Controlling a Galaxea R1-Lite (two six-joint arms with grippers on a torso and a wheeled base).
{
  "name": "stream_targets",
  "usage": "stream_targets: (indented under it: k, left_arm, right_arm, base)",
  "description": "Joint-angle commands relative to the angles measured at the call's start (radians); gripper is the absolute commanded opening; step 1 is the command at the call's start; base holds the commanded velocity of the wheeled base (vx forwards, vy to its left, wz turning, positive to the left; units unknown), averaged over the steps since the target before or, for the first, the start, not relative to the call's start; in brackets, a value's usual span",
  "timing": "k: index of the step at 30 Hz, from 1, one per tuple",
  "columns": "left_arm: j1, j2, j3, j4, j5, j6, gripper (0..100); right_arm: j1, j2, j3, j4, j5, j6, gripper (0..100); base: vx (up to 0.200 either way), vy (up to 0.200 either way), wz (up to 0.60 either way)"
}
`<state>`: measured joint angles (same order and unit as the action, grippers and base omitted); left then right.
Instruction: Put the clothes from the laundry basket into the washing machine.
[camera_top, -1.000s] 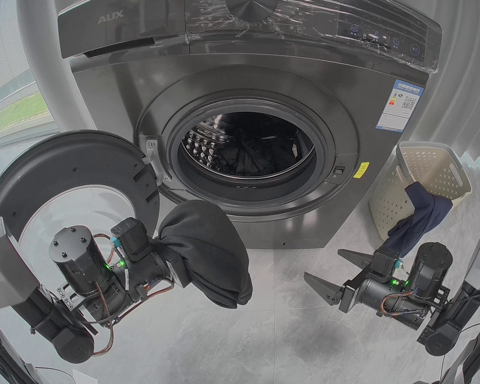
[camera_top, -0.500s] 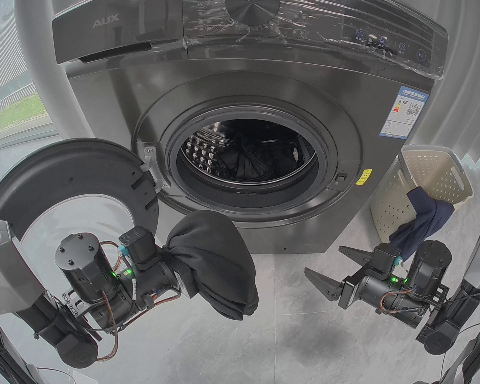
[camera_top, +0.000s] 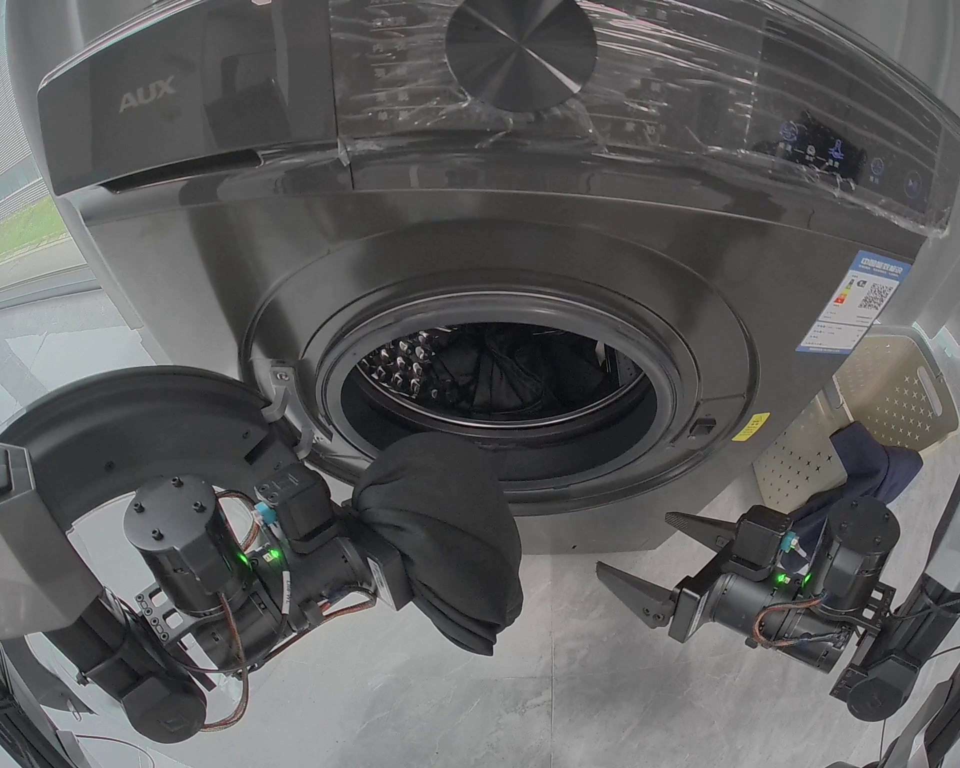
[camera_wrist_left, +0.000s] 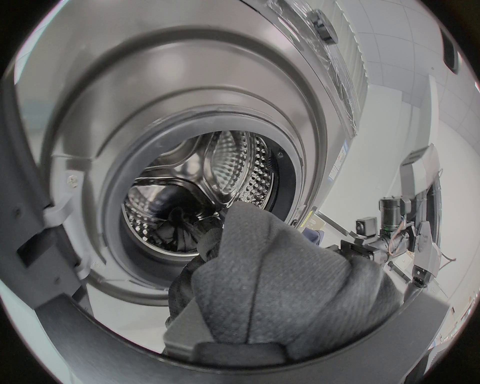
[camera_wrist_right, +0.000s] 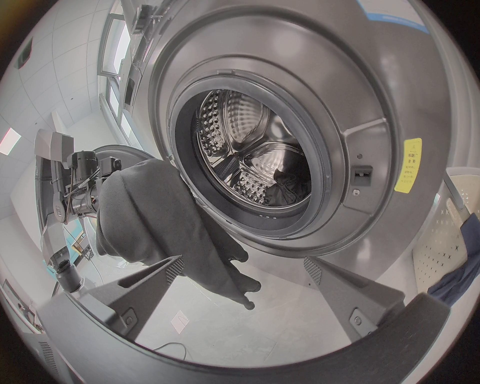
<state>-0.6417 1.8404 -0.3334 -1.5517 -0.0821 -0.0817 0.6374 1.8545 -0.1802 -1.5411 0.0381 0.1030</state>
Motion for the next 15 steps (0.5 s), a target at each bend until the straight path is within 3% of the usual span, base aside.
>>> stream_targets:
  k: [1,8,15]
  left_arm:
    - [-0.013,0.019,-0.012,-0.001,0.002,0.016,0]
    - [-0.018,0.025,-0.036,0.001,0.007,0.002,0]
    - [-0.009,0.206,-0.303,0.002,0.030,0.005,0]
  right_arm:
    - [0.022,0.002,0.004,-0.001,0.000,0.000,100]
    - [0.038,-0.006,0.013,-0.001,0.000,0.000,100]
    - [0.056,-0.003,0.019,0.001,0.000,0.003,100]
  base:
    - [0.000,0.000,0.00]
    - [0.000,0.000,0.00]
    - [0.000,0.000,0.00]
